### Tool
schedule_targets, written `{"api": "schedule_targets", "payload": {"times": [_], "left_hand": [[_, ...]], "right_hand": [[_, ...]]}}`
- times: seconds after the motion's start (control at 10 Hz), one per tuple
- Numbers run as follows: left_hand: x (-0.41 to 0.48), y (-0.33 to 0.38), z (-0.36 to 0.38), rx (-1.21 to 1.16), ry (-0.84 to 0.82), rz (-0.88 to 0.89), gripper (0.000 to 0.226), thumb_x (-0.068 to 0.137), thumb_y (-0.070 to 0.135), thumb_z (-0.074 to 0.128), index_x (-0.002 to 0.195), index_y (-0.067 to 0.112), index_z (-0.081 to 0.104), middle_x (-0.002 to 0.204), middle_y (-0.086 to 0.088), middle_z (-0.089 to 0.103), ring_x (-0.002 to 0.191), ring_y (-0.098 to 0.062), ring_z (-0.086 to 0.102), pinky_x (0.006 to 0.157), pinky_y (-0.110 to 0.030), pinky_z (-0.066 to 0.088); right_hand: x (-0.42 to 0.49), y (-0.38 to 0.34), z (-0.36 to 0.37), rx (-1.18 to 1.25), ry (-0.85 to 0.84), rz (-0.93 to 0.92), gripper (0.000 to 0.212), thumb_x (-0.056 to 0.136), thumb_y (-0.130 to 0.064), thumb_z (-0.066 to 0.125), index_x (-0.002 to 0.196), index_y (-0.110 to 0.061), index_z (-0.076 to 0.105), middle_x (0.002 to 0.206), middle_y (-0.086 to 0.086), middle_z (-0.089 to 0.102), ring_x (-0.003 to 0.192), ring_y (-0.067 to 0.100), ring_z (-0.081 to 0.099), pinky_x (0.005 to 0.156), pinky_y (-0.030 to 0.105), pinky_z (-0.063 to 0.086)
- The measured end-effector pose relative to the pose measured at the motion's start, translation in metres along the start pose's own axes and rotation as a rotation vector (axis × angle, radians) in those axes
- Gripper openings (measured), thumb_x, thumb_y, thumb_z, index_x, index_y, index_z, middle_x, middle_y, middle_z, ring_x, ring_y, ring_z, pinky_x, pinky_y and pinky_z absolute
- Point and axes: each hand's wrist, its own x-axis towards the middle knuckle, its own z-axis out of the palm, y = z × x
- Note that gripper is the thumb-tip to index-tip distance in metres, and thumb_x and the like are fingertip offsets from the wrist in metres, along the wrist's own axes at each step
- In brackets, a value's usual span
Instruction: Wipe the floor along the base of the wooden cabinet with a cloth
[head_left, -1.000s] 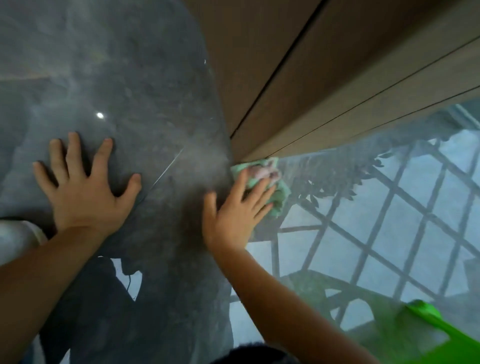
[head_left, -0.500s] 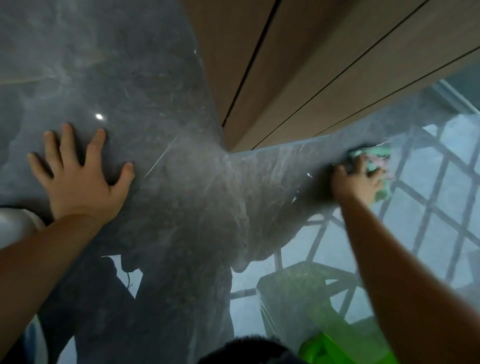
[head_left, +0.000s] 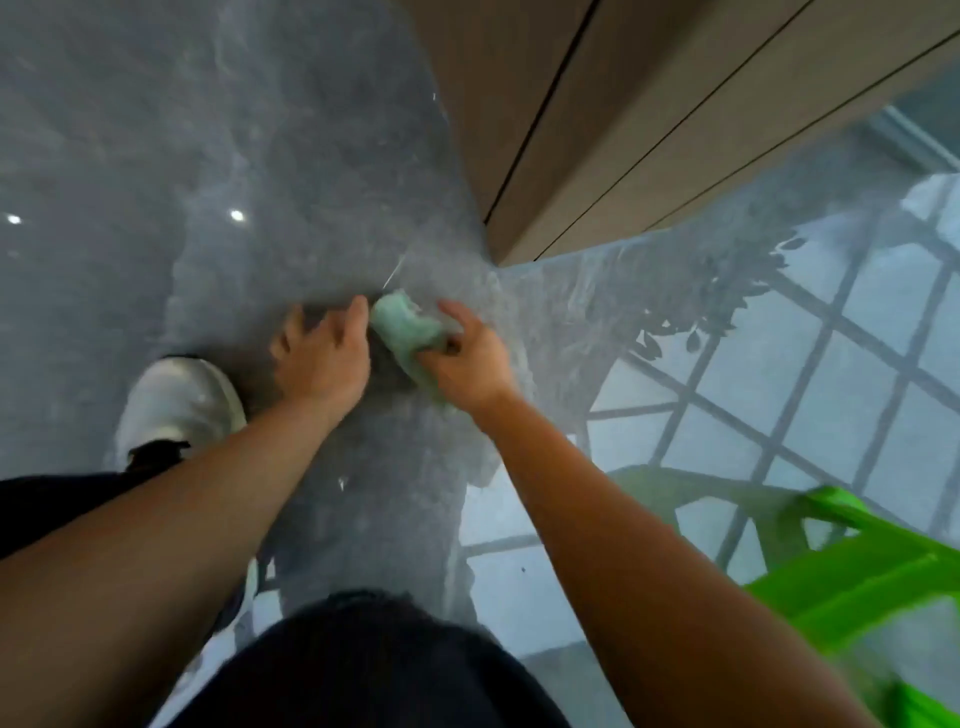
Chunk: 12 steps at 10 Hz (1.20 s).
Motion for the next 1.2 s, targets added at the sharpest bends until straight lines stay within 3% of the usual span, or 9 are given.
{"api": "schedule_targets", "payload": {"times": [0.1,0.3,0.4,0.5,0.6,0.7,0.9,1.0,1.2], "left_hand": [[-0.115,0.037,-0.027,-0.522,-0.467,-0.300,0.057,0.090,0.068,0.040,0.110,0.023,0.067,0.124,-0.010,0.068,0.111,-0.034,0.065,0.092,-0.044,0.052],[-0.334,0.097,-0.130,-0.745,-0.633,-0.133,0.041,0.081,0.046,0.070,0.117,0.029,0.063,0.119,-0.002,0.074,0.106,-0.020,0.071,0.082,-0.039,0.058],[-0.431,0.129,-0.170,-0.840,-0.848,-0.180,0.043,0.078,0.026,0.070,0.119,0.012,0.069,0.115,-0.011,0.075,0.105,-0.026,0.071,0.084,-0.039,0.060],[-0.509,0.150,-0.169,-0.684,-0.922,-0.212,0.053,0.073,0.008,0.073,0.125,-0.002,0.064,0.121,-0.019,0.071,0.113,-0.034,0.066,0.098,-0.047,0.054],[-0.565,0.159,-0.134,-0.510,-0.926,-0.202,0.040,0.073,0.002,0.076,0.113,0.004,0.071,0.108,-0.014,0.077,0.098,-0.029,0.072,0.094,-0.046,0.056],[-0.603,0.166,-0.083,-0.402,-0.864,-0.117,0.031,0.077,0.000,0.076,0.106,0.006,0.070,0.104,-0.015,0.076,0.089,-0.027,0.074,0.088,-0.046,0.058],[-0.621,0.182,0.020,-0.197,-0.796,0.100,0.029,0.083,0.001,0.067,0.112,0.008,0.066,0.116,-0.022,0.072,0.107,-0.038,0.069,0.092,-0.057,0.055],[-0.612,0.180,0.051,-0.081,-0.765,0.138,0.037,0.082,0.003,0.065,0.118,0.010,0.061,0.121,-0.022,0.069,0.111,-0.036,0.068,0.095,-0.057,0.053],[-0.604,0.175,0.012,0.106,-0.649,0.211,0.057,0.078,0.009,0.072,0.132,0.012,0.054,0.126,-0.016,0.066,0.109,-0.032,0.066,0.097,-0.048,0.053]], "right_hand": [[-0.065,-0.040,-0.045,0.399,-0.041,0.291,0.045,0.081,-0.008,0.074,0.124,-0.013,0.060,0.115,0.021,0.069,0.103,0.037,0.068,0.085,0.047,0.058],[-0.293,-0.111,-0.177,0.951,-0.315,0.463,0.027,0.090,-0.008,0.055,0.115,-0.006,0.064,0.104,0.013,0.068,0.091,0.026,0.064,0.082,0.036,0.051],[-0.404,-0.127,-0.245,1.015,-0.276,0.447,0.032,0.083,-0.004,0.059,0.114,-0.010,0.067,0.098,0.006,0.073,0.086,0.020,0.068,0.077,0.032,0.052],[-0.484,-0.112,-0.298,0.993,0.019,0.424,0.031,0.078,0.012,0.062,0.100,-0.009,0.064,0.096,0.011,0.069,0.080,0.024,0.067,0.070,0.033,0.055],[-0.538,-0.080,-0.336,0.935,0.265,0.450,0.032,0.078,0.015,0.065,0.089,-0.012,0.052,0.097,0.020,0.058,0.086,0.030,0.058,0.072,0.043,0.051],[-0.575,-0.036,-0.355,0.832,0.481,0.539,0.034,0.079,0.008,0.070,0.081,-0.015,0.046,0.089,0.017,0.053,0.074,0.023,0.053,0.054,0.030,0.044],[-0.581,0.050,-0.371,0.877,0.754,0.688,0.030,0.081,0.004,0.069,0.081,-0.015,0.046,0.074,0.003,0.049,0.060,0.017,0.048,0.056,0.035,0.048],[-0.584,0.078,-0.371,0.946,0.819,0.698,0.024,0.085,0.004,0.062,0.101,-0.011,0.052,0.086,0.005,0.057,0.064,0.017,0.053,0.057,0.034,0.050],[-0.611,0.072,-0.361,0.886,0.748,0.678,0.010,0.091,-0.008,0.057,0.099,-0.013,0.057,0.093,0.010,0.063,0.078,0.027,0.061,0.069,0.040,0.051]]}}
